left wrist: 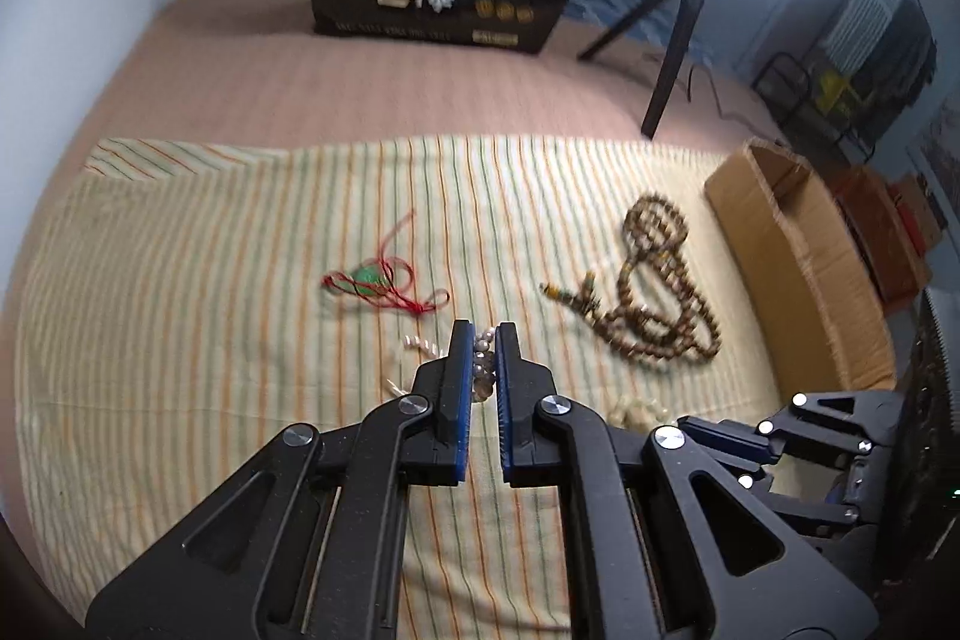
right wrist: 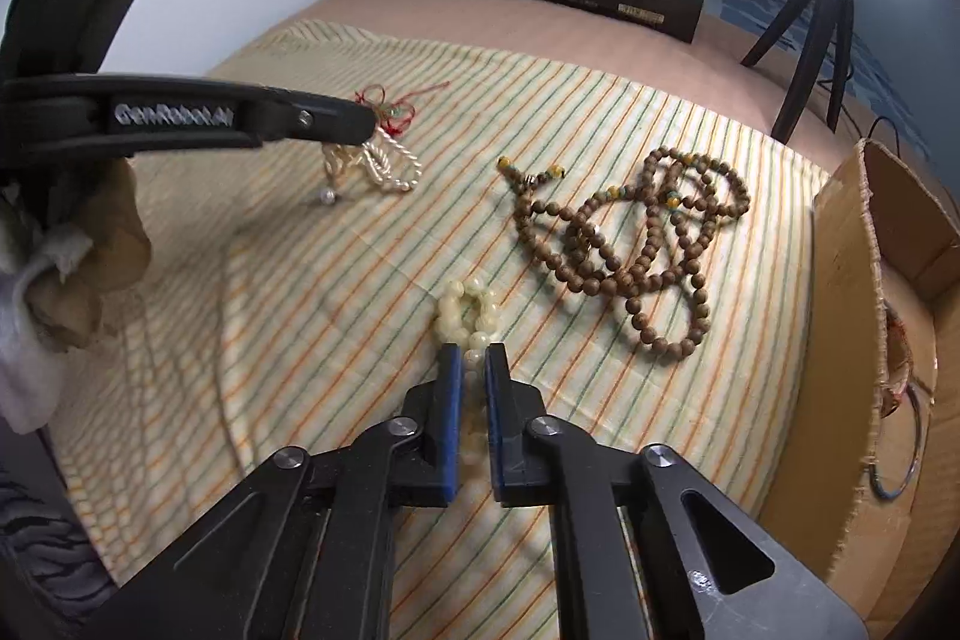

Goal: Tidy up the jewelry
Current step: 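Carry necklace and bracelet into the cardboard box and open both tools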

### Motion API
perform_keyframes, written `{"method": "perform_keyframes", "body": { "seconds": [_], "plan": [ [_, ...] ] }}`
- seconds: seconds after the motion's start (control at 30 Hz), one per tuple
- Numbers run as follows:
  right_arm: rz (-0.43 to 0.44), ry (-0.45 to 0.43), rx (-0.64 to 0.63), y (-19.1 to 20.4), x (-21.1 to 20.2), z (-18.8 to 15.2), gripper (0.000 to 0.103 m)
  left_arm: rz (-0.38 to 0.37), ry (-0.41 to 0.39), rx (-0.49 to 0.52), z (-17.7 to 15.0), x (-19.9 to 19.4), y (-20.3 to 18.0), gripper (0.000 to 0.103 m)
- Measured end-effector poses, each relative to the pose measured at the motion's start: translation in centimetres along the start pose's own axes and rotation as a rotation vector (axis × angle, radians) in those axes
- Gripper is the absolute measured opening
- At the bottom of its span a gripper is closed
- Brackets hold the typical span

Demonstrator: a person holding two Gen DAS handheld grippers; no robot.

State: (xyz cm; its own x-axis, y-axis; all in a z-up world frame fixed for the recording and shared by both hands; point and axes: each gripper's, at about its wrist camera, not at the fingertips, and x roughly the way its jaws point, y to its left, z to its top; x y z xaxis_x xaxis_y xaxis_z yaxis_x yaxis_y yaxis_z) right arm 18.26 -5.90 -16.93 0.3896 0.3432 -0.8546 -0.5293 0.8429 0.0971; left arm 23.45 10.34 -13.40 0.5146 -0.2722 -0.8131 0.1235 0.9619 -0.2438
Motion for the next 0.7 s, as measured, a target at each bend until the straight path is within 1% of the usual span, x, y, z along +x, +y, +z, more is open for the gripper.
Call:
{"method": "perform_keyframes", "body": {
  "seconds": [0.2,0.27,0.37,0.43,0.7],
  "plan": [
    [0.017,-0.038,-0.004,0.0,-1.5,0.3,0.006,-0.010,-0.068,-0.023,0.8,-2.9,-0.3,0.005],
    [0.039,-0.033,0.005,-0.1,-1.4,0.2,0.006,-0.011,-0.087,-0.032,0.9,-3.7,-0.5,0.005],
    [0.042,-0.012,0.018,-0.6,-0.9,-0.2,0.006,-0.020,-0.113,-0.057,1.2,-4.8,-0.3,0.005],
    [0.045,-0.015,0.032,-1.0,-1.0,-0.1,0.006,-0.023,-0.135,-0.060,1.5,-5.6,-0.4,0.005],
    [0.063,-0.107,0.051,-1.6,-4.7,0.9,0.006,-0.048,-0.217,-0.031,1.9,-9.1,-2.2,0.005]
  ]
}}
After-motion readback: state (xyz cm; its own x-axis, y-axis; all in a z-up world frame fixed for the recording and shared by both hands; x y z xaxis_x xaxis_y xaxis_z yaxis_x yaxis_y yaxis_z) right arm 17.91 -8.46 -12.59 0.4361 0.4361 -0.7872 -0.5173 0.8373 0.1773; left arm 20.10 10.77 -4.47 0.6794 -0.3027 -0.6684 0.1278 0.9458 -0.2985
